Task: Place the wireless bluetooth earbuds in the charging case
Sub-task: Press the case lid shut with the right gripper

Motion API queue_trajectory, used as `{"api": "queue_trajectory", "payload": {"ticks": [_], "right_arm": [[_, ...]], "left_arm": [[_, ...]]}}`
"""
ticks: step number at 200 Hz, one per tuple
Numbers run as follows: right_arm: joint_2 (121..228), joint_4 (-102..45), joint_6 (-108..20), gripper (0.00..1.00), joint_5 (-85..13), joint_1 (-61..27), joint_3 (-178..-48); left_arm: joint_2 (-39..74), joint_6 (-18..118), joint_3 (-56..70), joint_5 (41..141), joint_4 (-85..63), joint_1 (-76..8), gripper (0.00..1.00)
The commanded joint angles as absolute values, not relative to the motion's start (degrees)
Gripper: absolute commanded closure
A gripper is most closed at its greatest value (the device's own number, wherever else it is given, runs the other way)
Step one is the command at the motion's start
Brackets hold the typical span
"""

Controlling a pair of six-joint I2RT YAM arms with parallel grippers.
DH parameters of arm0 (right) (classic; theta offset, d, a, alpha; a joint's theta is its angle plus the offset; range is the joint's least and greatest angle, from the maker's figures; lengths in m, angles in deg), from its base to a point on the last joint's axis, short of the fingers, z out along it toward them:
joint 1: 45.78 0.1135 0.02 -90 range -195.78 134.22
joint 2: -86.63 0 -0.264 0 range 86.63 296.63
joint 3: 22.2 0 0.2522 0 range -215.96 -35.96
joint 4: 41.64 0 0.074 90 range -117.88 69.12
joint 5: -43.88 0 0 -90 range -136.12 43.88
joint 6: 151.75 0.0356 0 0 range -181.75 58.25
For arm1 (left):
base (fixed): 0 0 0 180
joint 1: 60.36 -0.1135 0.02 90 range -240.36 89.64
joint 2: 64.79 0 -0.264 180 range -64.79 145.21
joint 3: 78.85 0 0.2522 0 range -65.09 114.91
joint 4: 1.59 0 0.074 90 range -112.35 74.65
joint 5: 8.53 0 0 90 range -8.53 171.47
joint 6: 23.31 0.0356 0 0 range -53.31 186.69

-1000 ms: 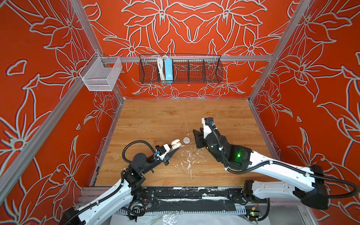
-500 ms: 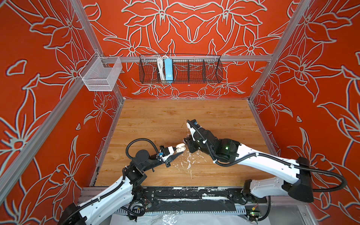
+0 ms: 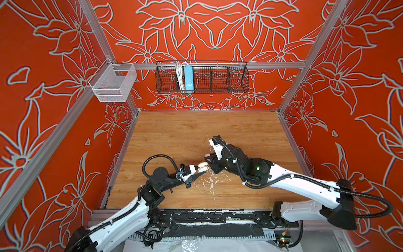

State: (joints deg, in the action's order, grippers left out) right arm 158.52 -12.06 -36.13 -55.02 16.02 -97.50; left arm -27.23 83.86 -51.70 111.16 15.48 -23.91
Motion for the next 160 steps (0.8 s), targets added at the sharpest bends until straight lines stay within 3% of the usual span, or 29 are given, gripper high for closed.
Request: {"api": "queue_trajectory", "payload": {"ticks": [1, 160], "right_arm": [[157.64, -15.61, -36.79, 0.62, -52.4, 16.0, -96.19], [152.02, -23.28, -38.86, 0.63, -44.6, 16.18, -89.01]], "left_arm": [[-27.31, 84.97, -50.02, 112.05, 15.93, -23.44, 1.0], [-27.26, 84.47, -50.24, 108.53, 15.45, -23.44, 1.0]]}}
